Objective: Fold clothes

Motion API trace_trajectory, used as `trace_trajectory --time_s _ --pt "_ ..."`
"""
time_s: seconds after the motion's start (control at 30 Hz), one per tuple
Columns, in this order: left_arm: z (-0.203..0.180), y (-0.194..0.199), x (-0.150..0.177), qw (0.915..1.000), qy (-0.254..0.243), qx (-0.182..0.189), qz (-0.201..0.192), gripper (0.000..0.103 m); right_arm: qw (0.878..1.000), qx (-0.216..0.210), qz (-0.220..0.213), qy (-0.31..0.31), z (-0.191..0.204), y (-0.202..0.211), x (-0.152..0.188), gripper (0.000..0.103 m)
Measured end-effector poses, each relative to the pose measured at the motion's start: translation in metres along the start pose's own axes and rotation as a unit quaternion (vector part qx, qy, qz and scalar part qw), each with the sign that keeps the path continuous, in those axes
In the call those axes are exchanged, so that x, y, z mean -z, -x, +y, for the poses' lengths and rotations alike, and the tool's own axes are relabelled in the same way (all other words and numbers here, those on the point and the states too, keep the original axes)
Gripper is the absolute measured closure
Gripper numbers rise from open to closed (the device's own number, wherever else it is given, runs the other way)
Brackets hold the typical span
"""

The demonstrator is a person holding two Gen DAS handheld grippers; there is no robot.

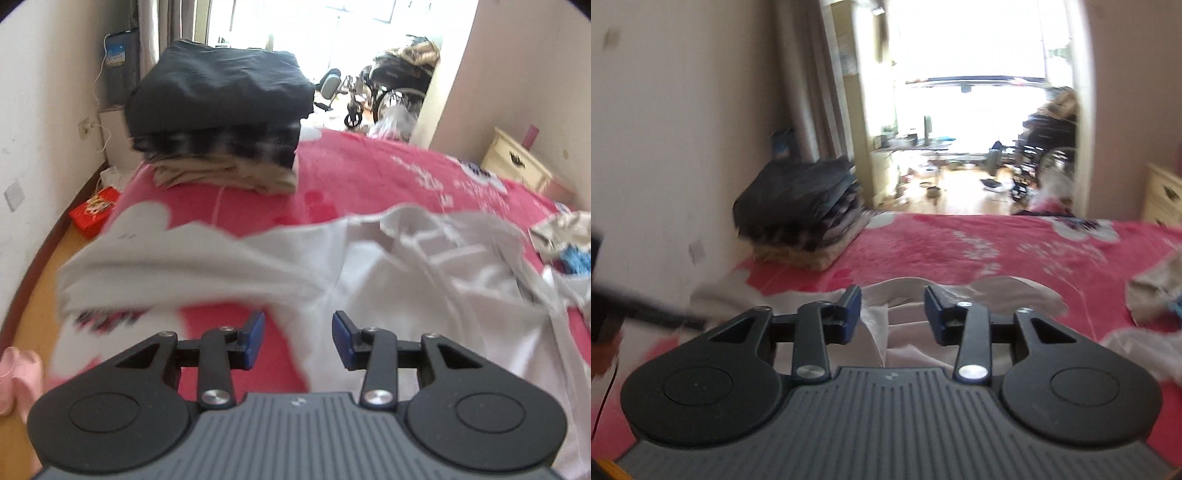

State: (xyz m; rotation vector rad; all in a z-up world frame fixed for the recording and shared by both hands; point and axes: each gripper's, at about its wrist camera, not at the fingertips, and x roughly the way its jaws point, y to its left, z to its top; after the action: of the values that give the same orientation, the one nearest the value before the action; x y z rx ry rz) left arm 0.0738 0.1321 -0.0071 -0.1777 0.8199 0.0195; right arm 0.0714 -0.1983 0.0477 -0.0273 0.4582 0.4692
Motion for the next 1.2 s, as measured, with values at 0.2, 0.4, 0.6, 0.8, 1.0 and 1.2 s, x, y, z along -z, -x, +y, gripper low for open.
trace_trajectory --time_s 0.2,0.4,0.6,0.8,1.0,1.2 --pt "-0.008 -0.084 -0.02 0.9989 0.044 0.008 -0.012 0.062 0.995 -0.025 0.032 0.09 0.033 -0.076 -0.003 0.062" --pt "-0.013 -0.132 -0.026 0.9992 0.032 -0.001 -0.024 0.061 0.977 -0.033 0.067 0.198 0.075 -0.176 0.003 0.062" --pt "-0.008 -0.151 -0.017 0.9994 0.021 0.003 -0.027 0.061 0.95 -0.025 0.093 0.297 0.096 -0.241 0.02 0.064" --pt "-0.017 -0.153 -0.007 0.9985 -0.023 -0.01 -0.05 0.059 0.936 0.005 0.133 0.325 0.078 -0.271 0.034 0.09" --pt "-0.025 -0.153 0.002 0.9958 -0.049 -0.024 -0.074 0.057 0.997 0.021 0.056 -0.043 -0.014 -0.214 0.015 0.101" --pt "-0.023 -0.153 0.002 0.9958 -0.045 -0.02 -0.077 0.055 0.803 -0.057 -0.014 -0.592 -0.121 -0.192 0.108 0.101"
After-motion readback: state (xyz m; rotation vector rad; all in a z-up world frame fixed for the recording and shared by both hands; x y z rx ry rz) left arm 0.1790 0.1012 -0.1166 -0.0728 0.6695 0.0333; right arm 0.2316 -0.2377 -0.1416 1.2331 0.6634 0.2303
